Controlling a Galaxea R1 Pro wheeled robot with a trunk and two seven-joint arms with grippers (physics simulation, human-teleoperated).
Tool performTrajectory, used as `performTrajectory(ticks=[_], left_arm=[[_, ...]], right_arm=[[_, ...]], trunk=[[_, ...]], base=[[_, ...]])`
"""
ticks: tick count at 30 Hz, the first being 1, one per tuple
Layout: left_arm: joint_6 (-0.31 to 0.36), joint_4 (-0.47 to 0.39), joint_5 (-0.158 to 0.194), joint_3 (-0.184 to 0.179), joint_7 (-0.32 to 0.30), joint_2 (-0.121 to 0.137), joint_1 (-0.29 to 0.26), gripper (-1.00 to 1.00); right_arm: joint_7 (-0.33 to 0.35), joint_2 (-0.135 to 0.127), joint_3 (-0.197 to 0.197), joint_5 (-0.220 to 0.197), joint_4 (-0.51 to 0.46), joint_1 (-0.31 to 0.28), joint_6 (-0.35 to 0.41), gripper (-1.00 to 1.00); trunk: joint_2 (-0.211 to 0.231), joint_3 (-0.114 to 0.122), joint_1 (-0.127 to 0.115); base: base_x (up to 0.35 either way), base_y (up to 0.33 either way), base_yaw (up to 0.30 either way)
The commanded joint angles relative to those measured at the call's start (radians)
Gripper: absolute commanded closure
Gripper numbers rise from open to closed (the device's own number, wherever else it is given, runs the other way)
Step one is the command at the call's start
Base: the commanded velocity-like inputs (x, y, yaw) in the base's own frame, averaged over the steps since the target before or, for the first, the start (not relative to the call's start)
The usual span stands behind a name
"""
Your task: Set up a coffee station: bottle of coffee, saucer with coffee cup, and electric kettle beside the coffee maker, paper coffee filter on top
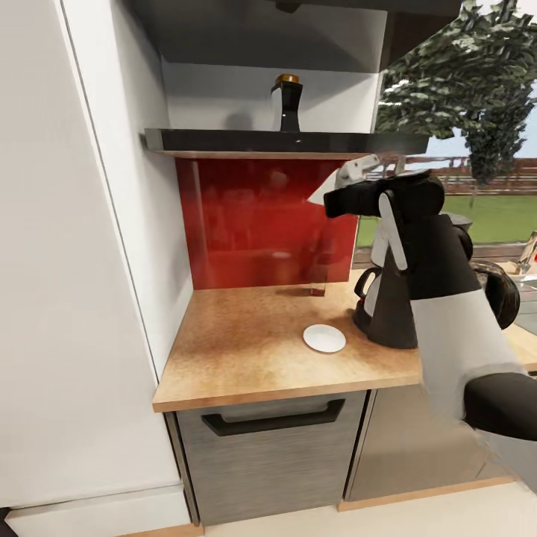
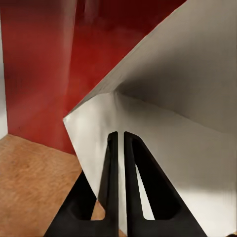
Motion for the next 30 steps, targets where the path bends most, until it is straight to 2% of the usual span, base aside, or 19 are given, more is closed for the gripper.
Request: performTrajectory(ticks=[1,9,12,13,16,18,24,26,29,30], left_arm=[[-0.001,-0.002,0.001,0.003,0.001,-0.001,0.0,-1.0],[-0.001,-0.002,0.001,0.003,0.001,-0.001,0.0,-1.0],[-0.001,-0.002,0.0,0.003,0.001,-0.001,0.0,-1.0],[-0.001,-0.002,0.001,0.003,0.001,0.0,0.0,-1.0],[-0.001,-0.002,0.001,0.003,0.001,-0.001,0.0,-1.0],[-0.001,-0.002,0.001,0.003,0.001,-0.001,0.0,-1.0],[-0.001,-0.002,0.001,0.003,0.001,0.0,0.0,-1.0],[-0.001,-0.002,0.001,0.003,0.001,0.0,0.0,-1.0],[-0.001,-0.002,0.001,0.003,0.001,0.0,0.0,-1.0],[-0.001,-0.002,0.001,0.003,0.001,0.0,0.0,-1.0]], right_arm=[[0.005,-0.006,0.002,0.009,0.009,-0.01,0.004,1.0],[0.008,-0.064,0.005,0.035,0.046,-0.05,0.004,1.0],[0.008,-0.094,0.006,0.037,0.051,-0.053,0.003,1.0],[0.008,-0.112,0.006,0.037,0.061,-0.054,0.003,1.0],[0.007,-0.128,0.005,0.037,0.076,-0.055,0.002,1.0],[0.007,-0.155,0.005,0.037,0.095,-0.056,0.002,1.0],[0.007,-0.187,0.006,0.04,0.12,-0.068,0.002,1.0],[0.007,-0.189,0.006,0.045,0.135,-0.075,0.002,1.0],[0.007,-0.191,0.006,0.069,0.169,-0.093,0.001,1.0],[0.008,-0.192,0.006,0.089,0.196,-0.109,0.001,1.0]], trunk=[[-0.001,-0.001,0.0],[-0.001,-0.001,0.0],[-0.001,-0.001,0.0],[-0.001,-0.001,0.0],[-0.001,-0.001,0.0],[-0.001,-0.001,0.0],[-0.001,-0.001,0.0],[-0.001,-0.001,0.0],[-0.001,-0.001,0.0],[-0.001,-0.001,0.0]], base=[[0.0,0.0,0.0],[0.0,0.0,0.0],[0.0,0.0,0.0],[0.0,0.0,0.0],[0.0,0.0,0.0],[0.0,0.0,0.0],[0.0,0.0,0.0],[0.0,0.0,0.0],[0.0,0.0,0.0],[0.0,0.0,0.0]])
